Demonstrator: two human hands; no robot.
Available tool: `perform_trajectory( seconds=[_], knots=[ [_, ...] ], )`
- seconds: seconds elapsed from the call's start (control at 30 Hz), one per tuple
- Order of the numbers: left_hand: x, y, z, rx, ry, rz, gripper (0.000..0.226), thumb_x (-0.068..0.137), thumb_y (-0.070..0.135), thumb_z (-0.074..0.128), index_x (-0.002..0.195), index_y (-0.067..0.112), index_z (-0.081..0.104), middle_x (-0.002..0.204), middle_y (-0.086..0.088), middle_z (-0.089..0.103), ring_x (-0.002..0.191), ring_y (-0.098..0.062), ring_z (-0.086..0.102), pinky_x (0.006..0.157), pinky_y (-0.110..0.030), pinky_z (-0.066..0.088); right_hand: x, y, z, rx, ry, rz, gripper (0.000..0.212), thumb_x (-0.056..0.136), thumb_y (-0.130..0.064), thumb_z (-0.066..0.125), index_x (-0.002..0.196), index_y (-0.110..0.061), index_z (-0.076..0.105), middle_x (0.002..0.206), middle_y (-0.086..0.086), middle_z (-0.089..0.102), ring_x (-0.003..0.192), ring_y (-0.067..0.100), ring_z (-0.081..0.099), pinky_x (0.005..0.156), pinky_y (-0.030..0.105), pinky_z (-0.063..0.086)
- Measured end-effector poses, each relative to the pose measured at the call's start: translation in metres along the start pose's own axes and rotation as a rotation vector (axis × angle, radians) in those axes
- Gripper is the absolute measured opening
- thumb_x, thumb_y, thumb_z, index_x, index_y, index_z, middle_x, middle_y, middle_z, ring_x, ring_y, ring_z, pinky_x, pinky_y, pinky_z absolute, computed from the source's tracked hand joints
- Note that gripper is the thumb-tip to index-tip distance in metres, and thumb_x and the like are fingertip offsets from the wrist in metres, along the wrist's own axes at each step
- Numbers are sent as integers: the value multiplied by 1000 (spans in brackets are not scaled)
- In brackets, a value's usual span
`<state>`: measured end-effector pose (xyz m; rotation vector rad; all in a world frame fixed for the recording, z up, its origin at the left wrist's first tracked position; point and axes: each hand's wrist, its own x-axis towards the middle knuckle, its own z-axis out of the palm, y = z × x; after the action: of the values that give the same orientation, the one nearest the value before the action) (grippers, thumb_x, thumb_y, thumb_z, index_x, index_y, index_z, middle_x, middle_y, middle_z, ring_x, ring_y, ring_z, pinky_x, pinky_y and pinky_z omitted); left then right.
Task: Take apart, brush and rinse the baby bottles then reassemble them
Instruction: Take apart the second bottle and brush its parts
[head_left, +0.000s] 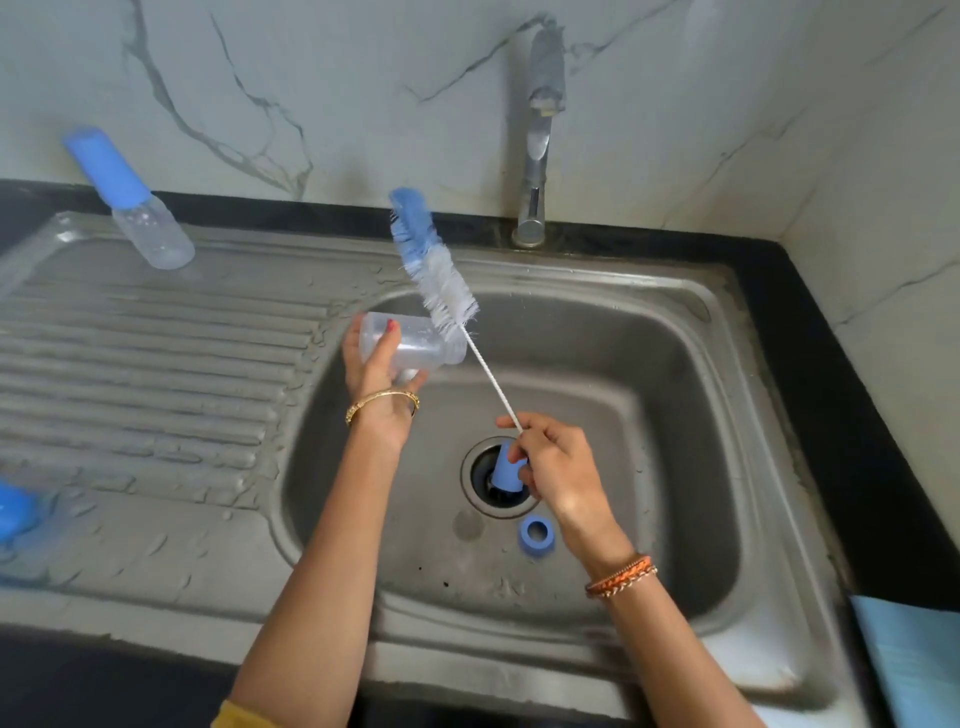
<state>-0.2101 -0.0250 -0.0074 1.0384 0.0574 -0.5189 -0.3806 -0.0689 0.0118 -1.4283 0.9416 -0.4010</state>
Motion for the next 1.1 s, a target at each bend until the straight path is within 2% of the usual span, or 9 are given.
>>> perform_trajectory(
  seconds=[0.07,0.17,0.3,0.4,0.47,0.57,0.73,0.97,1.1],
  knots=[
    [5,1,-1,0,101,-8,30,84,16,65,109,25,51,111,0,59,111,-22,59,83,-33,53,0,3,4,10,3,12,33,90,2,37,95,-15,65,61,-2,53,39,2,41,38,14,32],
    [15,3,-6,-15,185,5,30,79,13,71,101,17,50,103,-1,61,101,-22,62,59,-20,52,1,10,3,-35,-30,-6,32,91,3,39,102,-10,66,55,-4,46,36,2,34,39,14,29],
    [15,3,-5,88,136,48,19,84,16,63,93,27,52,107,2,56,91,-18,60,59,-25,51,7,16,2,-226,22,-101,31,90,-2,46,92,-21,70,40,-16,42,40,4,37,51,18,28],
    [6,-1,7,155,87,20,16,85,15,59,80,30,57,100,1,56,85,-18,58,51,-22,49,16,9,9,-163,55,-103,32,90,-2,46,85,-24,67,51,-12,43,50,6,37,58,24,32],
    [6,-2,6,109,141,47,17,84,12,59,78,27,57,99,0,55,86,-19,58,48,-21,48,16,9,8,-155,52,-66,33,90,-1,45,81,-24,67,54,-6,43,53,10,37,58,24,32],
    [14,9,-5,-13,207,68,16,83,12,60,78,27,56,105,-1,55,91,-21,57,48,-20,47,6,17,0,-225,-12,-43,33,88,1,46,79,-21,68,46,-16,47,53,4,41,61,19,35],
    [3,3,1,97,63,75,15,84,14,62,83,28,58,114,-4,54,96,-25,57,52,-22,51,12,0,3,-133,-11,16,30,93,0,41,86,-14,67,53,0,35,34,3,27,37,12,24],
    [9,14,-6,-9,221,136,15,86,11,60,82,25,57,103,-4,57,84,-21,58,46,-20,45,-4,-10,-9,-106,-196,167,28,96,-5,42,88,-13,67,55,2,36,28,2,21,30,14,15],
    [-14,-5,16,254,-66,224,18,87,7,58,88,25,58,95,8,59,76,-13,57,47,-18,47,17,-28,-2,-55,-110,118,29,96,-7,42,83,-19,65,56,2,37,28,3,21,30,12,15]
  ],
)
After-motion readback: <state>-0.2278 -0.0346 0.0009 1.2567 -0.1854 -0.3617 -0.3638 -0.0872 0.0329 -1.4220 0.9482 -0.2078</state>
